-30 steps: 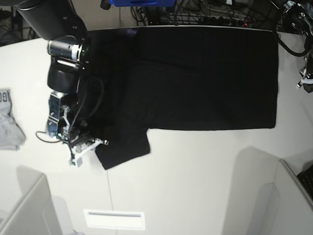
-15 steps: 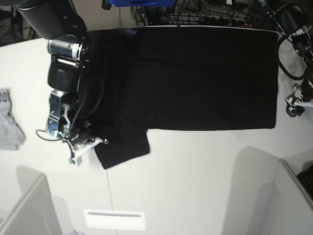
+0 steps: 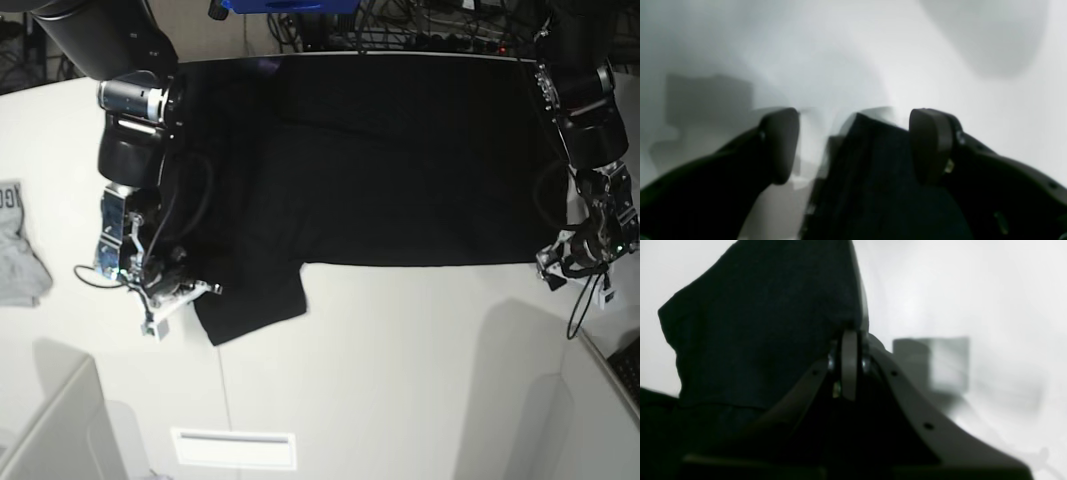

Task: Fold the T-shirt properly
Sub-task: 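Reach the right gripper to the hem corner beside the sleeve and grasp it, then lift the hem with both grippers and fold it over onto the collar edge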

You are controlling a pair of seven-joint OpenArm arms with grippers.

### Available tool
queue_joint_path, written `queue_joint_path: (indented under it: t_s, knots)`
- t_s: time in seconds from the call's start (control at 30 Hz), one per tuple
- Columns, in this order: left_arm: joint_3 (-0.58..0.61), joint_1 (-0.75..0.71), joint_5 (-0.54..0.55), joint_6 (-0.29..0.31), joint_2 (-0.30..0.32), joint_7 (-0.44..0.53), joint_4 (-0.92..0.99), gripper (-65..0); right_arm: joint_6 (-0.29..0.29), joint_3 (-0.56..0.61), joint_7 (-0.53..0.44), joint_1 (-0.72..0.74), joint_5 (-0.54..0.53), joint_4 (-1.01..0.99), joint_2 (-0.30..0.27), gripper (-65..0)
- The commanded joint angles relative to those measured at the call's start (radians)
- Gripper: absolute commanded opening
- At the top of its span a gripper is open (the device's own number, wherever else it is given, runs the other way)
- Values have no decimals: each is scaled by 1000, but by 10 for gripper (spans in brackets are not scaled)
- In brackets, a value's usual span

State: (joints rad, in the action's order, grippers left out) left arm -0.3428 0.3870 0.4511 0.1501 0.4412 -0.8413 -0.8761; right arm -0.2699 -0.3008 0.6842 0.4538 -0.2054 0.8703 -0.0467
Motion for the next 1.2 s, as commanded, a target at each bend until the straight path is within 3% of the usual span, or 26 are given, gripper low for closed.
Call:
queue_joint_path:
  t_s: [0.0,0.1,0.3,0.47,0.6,0.73,0.87,1.1,1.17]
  knots:
    - [12,23,7,1,17,-9,-2,-160,5,1,7,24,4,13,-8,-650]
    - [32,17,8,1,14,-8,-2,-194,5,1,7,24,4,13,-8,-650]
    - [27,11,7,1,-3,-9,4,-492,5,1,7,24,4,13,-8,-650]
    - [31,-13,2,1,-2,-8,4,-650,5,1,6,21,4,13,-8,-650]
    - [34,-18,1,1,0,-8,-4,-650,5,1,2,12,4,22,-8,-650]
    - [24,-43,8,13,1,-8,-51,-650,5,1,2,-42,4,165,-8,-650]
    - [17,-124,10,113,3,-13,-231,-650,5,1,10,-95,4,310,-8,-650]
    - [-183,-265,19,125,-6,-94,-447,-650,4,2,10,-165,4,422,-28,-650]
    - [-212,-308,61,170,-5,-97,-496,-650,2,2,18,-192,4,470,-29,-650]
